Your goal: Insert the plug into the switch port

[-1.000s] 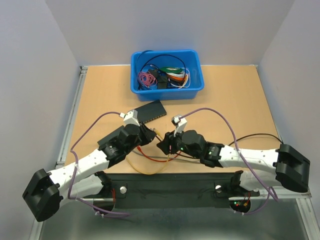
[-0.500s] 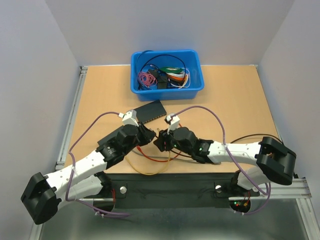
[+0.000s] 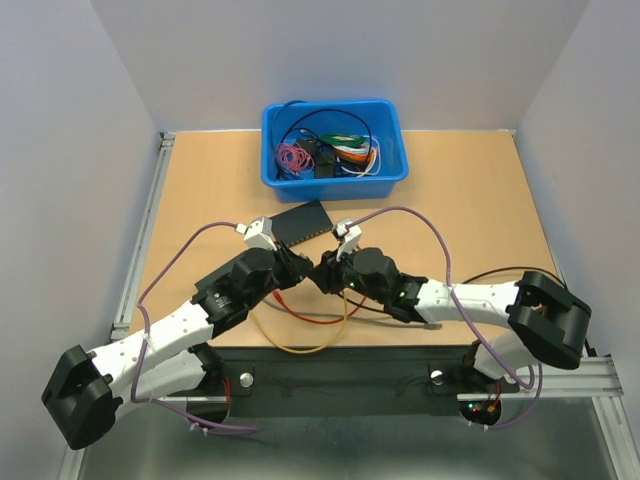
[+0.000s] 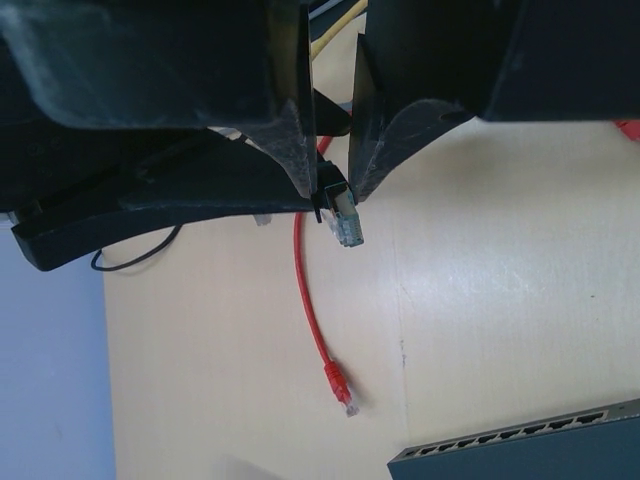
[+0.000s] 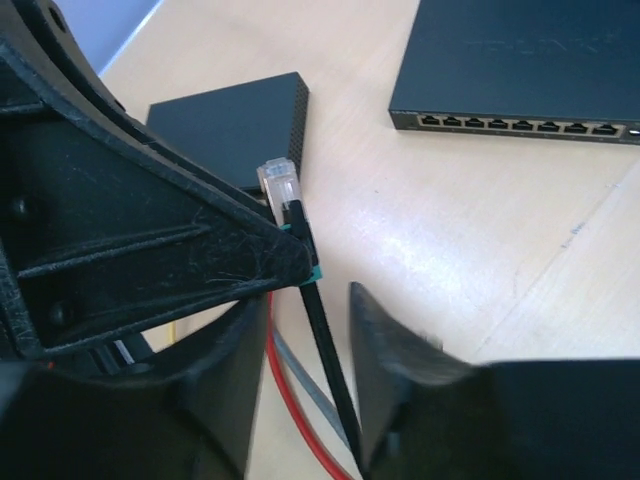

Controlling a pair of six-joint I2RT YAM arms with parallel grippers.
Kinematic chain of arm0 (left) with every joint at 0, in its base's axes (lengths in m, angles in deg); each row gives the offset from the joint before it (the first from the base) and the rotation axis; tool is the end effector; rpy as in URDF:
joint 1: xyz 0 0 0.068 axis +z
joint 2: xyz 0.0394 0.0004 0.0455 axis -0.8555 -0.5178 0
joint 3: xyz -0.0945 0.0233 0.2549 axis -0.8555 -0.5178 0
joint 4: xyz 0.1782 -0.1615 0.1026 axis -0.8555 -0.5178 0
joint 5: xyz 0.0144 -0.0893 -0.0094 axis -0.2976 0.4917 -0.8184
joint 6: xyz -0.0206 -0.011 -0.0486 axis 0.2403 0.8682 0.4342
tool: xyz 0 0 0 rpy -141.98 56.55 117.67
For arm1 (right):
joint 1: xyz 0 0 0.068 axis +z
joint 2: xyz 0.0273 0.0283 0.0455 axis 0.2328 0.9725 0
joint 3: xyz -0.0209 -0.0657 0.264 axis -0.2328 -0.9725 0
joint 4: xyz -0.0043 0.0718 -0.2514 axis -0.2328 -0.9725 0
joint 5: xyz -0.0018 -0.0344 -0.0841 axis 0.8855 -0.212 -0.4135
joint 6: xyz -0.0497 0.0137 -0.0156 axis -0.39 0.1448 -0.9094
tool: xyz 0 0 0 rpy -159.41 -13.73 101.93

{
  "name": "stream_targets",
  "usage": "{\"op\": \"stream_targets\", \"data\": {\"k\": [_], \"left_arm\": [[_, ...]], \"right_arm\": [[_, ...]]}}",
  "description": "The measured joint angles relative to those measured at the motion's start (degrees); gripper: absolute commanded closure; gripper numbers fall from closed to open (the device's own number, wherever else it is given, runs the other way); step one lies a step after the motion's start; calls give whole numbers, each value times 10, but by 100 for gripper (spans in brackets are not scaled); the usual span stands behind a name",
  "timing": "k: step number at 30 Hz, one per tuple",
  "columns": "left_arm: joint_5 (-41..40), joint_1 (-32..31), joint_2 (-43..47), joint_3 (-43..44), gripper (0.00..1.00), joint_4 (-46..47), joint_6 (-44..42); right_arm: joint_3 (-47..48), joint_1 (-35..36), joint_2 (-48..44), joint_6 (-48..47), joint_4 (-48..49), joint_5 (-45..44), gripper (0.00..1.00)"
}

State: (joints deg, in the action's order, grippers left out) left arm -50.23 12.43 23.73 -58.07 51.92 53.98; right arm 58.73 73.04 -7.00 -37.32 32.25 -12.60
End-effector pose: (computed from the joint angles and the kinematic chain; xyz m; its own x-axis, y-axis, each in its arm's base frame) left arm 0.1468 -0.1456 0.2410 -0.6048 -0.4836 -0.6328 0.2171 0.6643 -0.7152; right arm 0.1611 0.2625 0.2217 -0.4450 0.0389 -0.8947 -0.6418 0.6829 0.3489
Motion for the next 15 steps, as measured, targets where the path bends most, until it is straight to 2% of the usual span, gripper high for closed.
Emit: {"op": "stream_targets", "data": {"k": [1,2,6,7,8,9,12,15], "left_arm": [[0,0,0,0,100,5,0],[0,0,0,0,100,7,0],[-3,2,-3,0,99,9,-4],[-3,3,-5,0,82,7,-5],[-3,4,-5,0,82,7,-6],[-3,4,-5,0,61,7,-6],[-7,4,-5,0,35,9,-9],[-7,3,4,0,23,13,-3]], "right_arm": [[-1,-2,4,0,12,9,76],[-2,-4,8,3,19,13,81],[-2,-14,34,9,49,38,100],[-2,-15,38,12,55,42,100],[-3,-15,41,11,59,44,100],[-4,-16,42,13,63,45,100],[-7,-18,45,14,74,48,100],[-12,-19,47,15,82,48,100]]}}
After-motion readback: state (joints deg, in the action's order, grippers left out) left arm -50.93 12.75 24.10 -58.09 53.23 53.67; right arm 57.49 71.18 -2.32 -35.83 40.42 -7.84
